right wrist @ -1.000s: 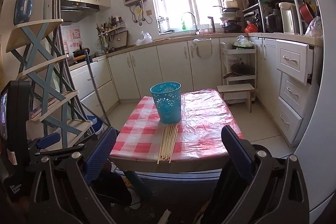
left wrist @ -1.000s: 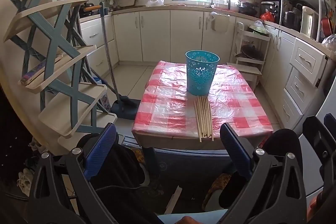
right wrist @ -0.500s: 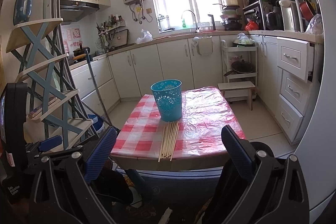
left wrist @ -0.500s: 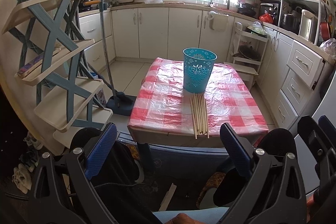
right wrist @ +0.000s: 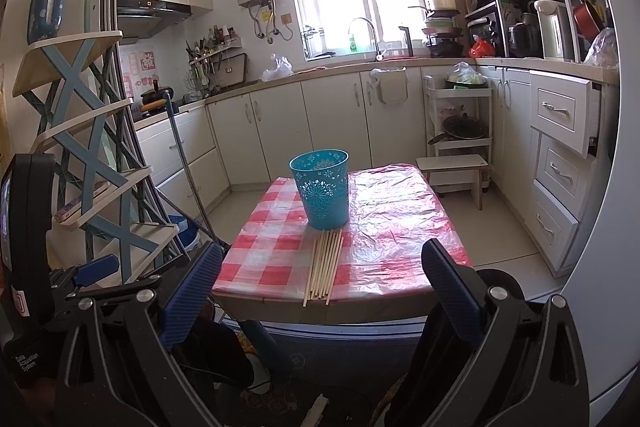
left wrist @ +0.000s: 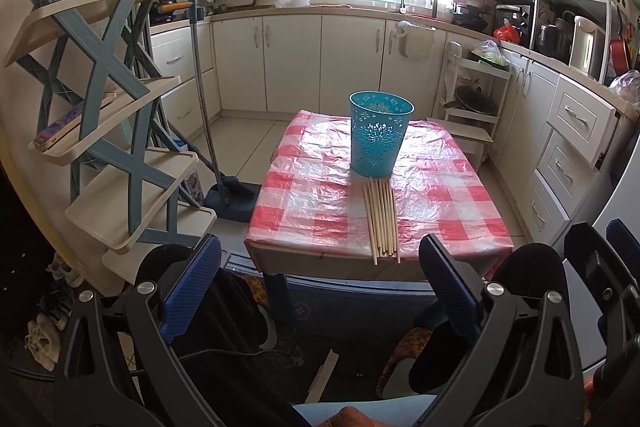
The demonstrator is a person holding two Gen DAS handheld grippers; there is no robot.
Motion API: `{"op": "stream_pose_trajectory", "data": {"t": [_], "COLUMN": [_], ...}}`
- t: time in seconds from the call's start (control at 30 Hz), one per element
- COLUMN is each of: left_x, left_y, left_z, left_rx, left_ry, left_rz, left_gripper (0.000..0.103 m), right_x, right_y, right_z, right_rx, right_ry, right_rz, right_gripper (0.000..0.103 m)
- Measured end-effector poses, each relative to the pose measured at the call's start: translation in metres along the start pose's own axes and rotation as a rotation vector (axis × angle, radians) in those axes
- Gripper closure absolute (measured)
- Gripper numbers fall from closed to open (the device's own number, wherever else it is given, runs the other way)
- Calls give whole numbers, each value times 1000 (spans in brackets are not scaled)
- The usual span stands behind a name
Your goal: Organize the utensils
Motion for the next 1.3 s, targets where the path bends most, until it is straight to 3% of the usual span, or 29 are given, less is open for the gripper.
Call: {"op": "stream_pose_trajectory", "data": {"t": [1.3], "left_x": [2], "left_y": [1], "left_z": [1], "left_rx": [-13], "left_ry": [1], "left_rz": [10], "left_gripper": [8], "right_x": [4], "right_y": [2], "right_z": [-1], "right_rx": [2], "right_ry": [7], "right_rz": [-3], "right_gripper": [7]}}
Point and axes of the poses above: each gripper's, at about its wrist camera, not at the fingertips, and z roughly the way its jaws point, y to its left, x to its underside, the point moved 2 cm from there along z, roughly the way its jaws point, and after that the axes turned 12 degrees about x, right-handed, at the moved point
